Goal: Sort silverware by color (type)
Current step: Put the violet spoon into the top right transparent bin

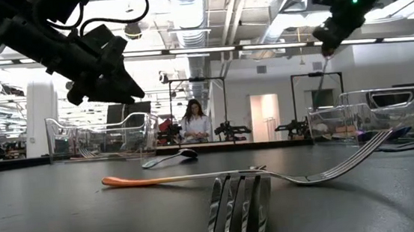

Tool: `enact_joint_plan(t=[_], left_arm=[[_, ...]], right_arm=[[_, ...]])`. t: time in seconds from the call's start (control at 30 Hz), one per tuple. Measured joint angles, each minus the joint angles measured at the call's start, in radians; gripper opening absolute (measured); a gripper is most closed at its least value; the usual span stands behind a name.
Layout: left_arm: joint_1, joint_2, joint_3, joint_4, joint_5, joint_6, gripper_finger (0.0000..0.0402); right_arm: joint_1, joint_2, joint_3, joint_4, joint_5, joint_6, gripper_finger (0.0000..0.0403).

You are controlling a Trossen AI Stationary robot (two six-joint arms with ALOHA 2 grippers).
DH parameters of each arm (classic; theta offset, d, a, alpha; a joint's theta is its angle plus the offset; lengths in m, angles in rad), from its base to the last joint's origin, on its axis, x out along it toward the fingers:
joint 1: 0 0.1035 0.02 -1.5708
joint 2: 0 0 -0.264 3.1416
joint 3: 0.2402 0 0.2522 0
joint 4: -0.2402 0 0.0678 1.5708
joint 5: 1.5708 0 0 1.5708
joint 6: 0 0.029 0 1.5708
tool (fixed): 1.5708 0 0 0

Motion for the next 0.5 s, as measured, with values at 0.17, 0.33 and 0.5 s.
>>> enact_joint_plan(t=[0.17, 0.33, 0.5], left_arm=[[0.0, 0.043, 0.0, 0.036, 0.006, 0.0, 0.0176], [0.0, 0.102, 0.0, 0.107, 0.022, 0.0, 0.0176], [0.006, 0.15, 0.0, 0.153, 0.023, 0.003, 0.0176]], right_arm=[[-0.048, 0.015, 0.0, -0.163, 0.077, 0.173, 0.0021], [-0.1, 0.028, 0.0, -0.238, 0.025, 0.266, 0.0082], [-0.105, 0.026, 0.0, -0.236, -0.119, 0.276, 0.017]])
